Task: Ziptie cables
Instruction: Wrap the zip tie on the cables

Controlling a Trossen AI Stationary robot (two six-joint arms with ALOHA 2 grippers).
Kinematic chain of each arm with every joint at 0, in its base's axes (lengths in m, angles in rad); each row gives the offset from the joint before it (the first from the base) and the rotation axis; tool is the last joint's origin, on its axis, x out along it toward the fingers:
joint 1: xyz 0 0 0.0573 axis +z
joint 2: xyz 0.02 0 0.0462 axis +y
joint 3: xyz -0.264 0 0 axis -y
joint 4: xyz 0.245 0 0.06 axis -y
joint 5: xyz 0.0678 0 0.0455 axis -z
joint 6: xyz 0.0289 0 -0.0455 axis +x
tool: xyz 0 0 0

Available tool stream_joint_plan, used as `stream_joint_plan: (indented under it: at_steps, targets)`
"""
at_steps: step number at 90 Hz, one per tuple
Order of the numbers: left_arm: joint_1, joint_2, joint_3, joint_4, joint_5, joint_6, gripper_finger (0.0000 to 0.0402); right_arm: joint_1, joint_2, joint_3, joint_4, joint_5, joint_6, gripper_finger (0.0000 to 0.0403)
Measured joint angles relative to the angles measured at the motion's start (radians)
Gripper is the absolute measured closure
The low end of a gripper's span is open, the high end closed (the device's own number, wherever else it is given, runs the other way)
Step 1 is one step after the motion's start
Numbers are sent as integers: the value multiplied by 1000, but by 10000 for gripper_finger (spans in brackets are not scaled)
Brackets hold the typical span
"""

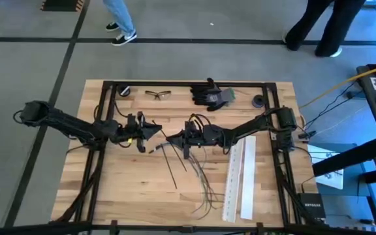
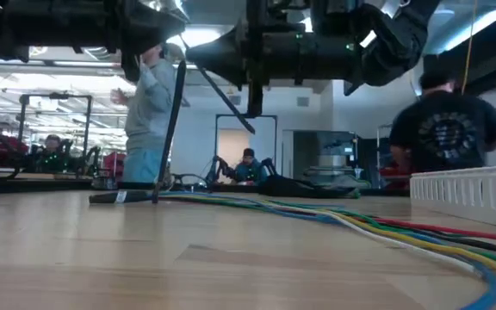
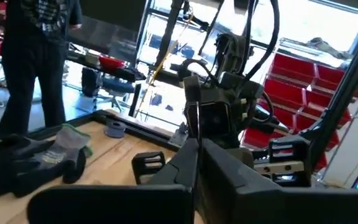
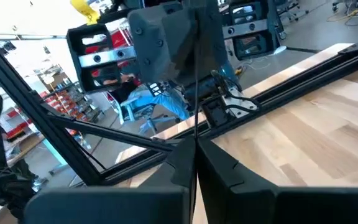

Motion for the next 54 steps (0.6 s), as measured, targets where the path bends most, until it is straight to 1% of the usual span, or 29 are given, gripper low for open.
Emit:
stream_joint_plan:
  at_steps: [9, 20, 30, 41, 47, 54]
  targets:
    - [0, -25, 0, -7, 0, -8, 402, -11, -18, 0, -7, -56, -89, 402]
    - [0, -72, 1, -46, 0, -30, 401, -17, -78, 0, -89, -65, -235, 402]
    - [0, -103, 1, -100, 0, -48, 401, -23, -149, 0, -239, -50, -377, 402]
    - [0, -116, 1, -128, 0, -55, 401, -22, -216, 0, -372, -6, -476, 402]
    - [0, -117, 1, -132, 0, -55, 401, -22, -240, 0, -433, 8, -515, 401]
    - [0, -117, 1, -131, -2, -53, 401, -22, -254, 0, -462, 12, -526, 391]
